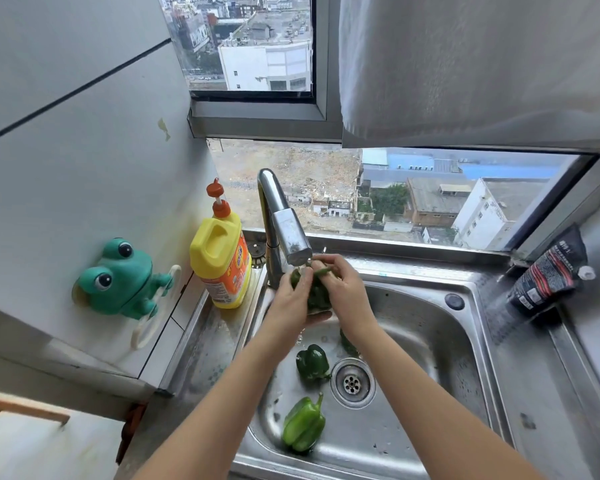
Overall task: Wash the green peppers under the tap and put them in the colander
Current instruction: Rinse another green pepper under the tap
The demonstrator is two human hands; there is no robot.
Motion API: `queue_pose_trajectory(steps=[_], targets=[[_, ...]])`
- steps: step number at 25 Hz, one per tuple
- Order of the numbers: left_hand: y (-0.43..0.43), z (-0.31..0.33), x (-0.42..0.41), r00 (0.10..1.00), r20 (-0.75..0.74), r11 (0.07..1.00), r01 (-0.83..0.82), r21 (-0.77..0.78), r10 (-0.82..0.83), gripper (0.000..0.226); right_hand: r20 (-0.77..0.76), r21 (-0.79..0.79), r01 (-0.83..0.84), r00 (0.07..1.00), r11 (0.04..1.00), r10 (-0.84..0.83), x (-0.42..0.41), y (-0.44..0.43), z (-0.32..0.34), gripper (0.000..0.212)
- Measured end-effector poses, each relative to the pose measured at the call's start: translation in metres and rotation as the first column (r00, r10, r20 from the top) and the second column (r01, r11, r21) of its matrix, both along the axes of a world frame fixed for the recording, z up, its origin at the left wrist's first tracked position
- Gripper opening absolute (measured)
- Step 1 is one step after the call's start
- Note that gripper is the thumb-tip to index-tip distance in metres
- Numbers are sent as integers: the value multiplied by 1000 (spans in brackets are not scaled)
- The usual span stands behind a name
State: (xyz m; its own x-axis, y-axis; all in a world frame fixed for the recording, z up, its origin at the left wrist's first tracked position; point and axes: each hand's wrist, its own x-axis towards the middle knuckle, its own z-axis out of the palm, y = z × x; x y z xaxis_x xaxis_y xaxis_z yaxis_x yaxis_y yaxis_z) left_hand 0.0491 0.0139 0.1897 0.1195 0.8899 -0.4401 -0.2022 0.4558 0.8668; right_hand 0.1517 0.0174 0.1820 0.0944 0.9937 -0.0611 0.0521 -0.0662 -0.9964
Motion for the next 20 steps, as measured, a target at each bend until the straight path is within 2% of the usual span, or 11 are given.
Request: queue_pose_trajectory(steps=[2, 4, 5, 8, 10, 12, 14, 17, 20], targets=[[-7, -4, 8, 997, -55, 990, -45, 131, 53, 34, 6, -11, 77, 997, 997, -77, -8, 0, 3, 12], [-5, -2, 9, 981, -137, 973, -109, 201, 139, 30, 103, 103, 107, 988, 989, -117, -20, -7, -2, 21], [-2, -1, 8, 971, -181, 970, -117, 215, 158, 29, 95, 132, 112, 988, 985, -125, -24, -12, -6, 26], [3, 4, 4, 970, -206, 981, -99, 169, 133, 31, 14, 125, 41, 999, 991, -43, -22, -18, -11, 38], [7, 7, -1, 977, -191, 992, -73, 106, 92, 32, 111, 148, -22, 994, 989, 5, -21, -21, -15, 54], [7, 12, -3, 985, -169, 998, -25, 57, 35, 32, 177, 157, -19, 984, 987, -9, -21, -24, -15, 61], [0, 16, -3, 997, -80, 999, -3, 32, 5, 31, 175, 155, 31, 983, 987, -58, -21, -24, -13, 55], [-10, 8, -5, 994, 97, 998, -55, 25, 53, 37, 185, 119, 77, 978, 990, -98, -18, -17, 0, 40], [-17, 1, -3, 987, 121, 989, -118, 93, 107, 42, 183, 40, 94, 978, 995, -100, -17, -9, 14, 22]])
